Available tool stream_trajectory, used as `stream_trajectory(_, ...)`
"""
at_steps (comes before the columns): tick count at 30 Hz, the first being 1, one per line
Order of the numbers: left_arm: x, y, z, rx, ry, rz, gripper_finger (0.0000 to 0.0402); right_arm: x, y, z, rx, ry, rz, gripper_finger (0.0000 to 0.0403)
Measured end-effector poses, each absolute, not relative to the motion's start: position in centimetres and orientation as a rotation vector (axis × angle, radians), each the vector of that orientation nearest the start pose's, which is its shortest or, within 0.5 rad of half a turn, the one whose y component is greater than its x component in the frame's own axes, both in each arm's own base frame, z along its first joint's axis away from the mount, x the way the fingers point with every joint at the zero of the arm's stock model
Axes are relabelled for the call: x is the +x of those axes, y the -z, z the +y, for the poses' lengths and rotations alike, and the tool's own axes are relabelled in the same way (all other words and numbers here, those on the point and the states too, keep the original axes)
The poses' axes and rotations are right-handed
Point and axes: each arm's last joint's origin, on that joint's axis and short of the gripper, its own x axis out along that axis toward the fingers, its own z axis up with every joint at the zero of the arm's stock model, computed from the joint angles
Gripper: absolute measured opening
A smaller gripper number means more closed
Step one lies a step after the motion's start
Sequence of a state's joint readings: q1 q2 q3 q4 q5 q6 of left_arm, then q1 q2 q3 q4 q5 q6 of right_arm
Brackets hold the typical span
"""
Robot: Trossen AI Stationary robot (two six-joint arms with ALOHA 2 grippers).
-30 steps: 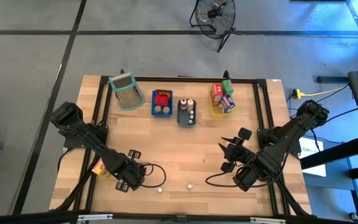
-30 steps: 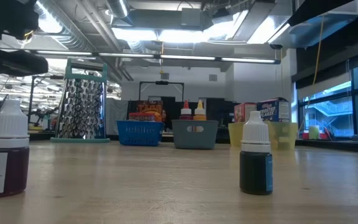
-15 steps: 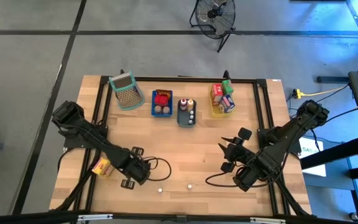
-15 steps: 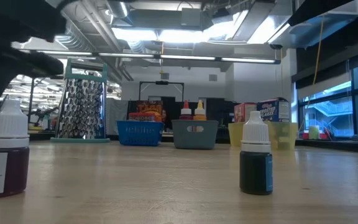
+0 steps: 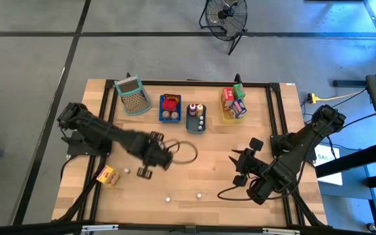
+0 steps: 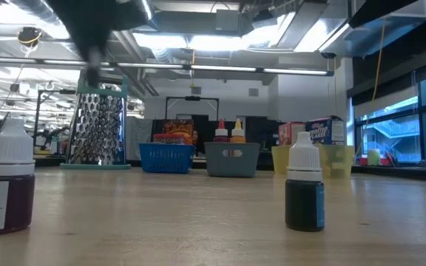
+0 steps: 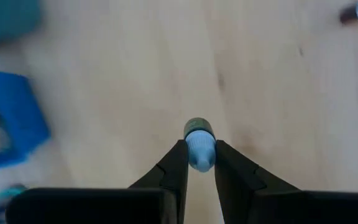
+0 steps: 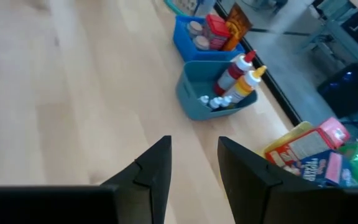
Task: Pick & Place Kitchen Items
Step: Put the small black food coloring bottle into the dark green bin
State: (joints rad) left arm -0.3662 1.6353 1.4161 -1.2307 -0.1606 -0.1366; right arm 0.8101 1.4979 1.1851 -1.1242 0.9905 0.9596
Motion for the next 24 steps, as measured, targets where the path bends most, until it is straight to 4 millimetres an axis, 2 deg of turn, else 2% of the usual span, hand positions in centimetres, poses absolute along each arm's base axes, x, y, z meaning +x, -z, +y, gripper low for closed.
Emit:
stream_trajectory(5, 30.1, -30.3, -6.2, 0.317, 0.096, 1.342, 0.0055, 19.5, -26.6, 18.4, -0.208, 0.470, 0.660, 0.0133)
stream_trajectory(10, 31.3, -31.4, -1.4, 0.331, 0.095, 1.284, 0.0054, 19.0, -26.7, 19.1, -0.200, 0.436, 0.646, 0.0133)
stream_trajectory(13, 31.7, -31.4, 1.0, 0.331, 0.091, 1.260, 0.0054, 18.9, -26.7, 19.3, -0.199, 0.428, 0.643, 0.0133)
stream_trajectory(17, 32.8, -30.4, 3.3, 0.355, 0.081, 1.256, 0.0054, 19.0, -26.7, 19.4, -0.185, 0.425, 0.635, 0.0133)
stream_trajectory(24, 36.7, -28.9, 4.9, 0.402, 0.155, 1.305, 0.0054, 19.1, -26.8, 19.6, -0.163, 0.420, 0.624, 0.0133)
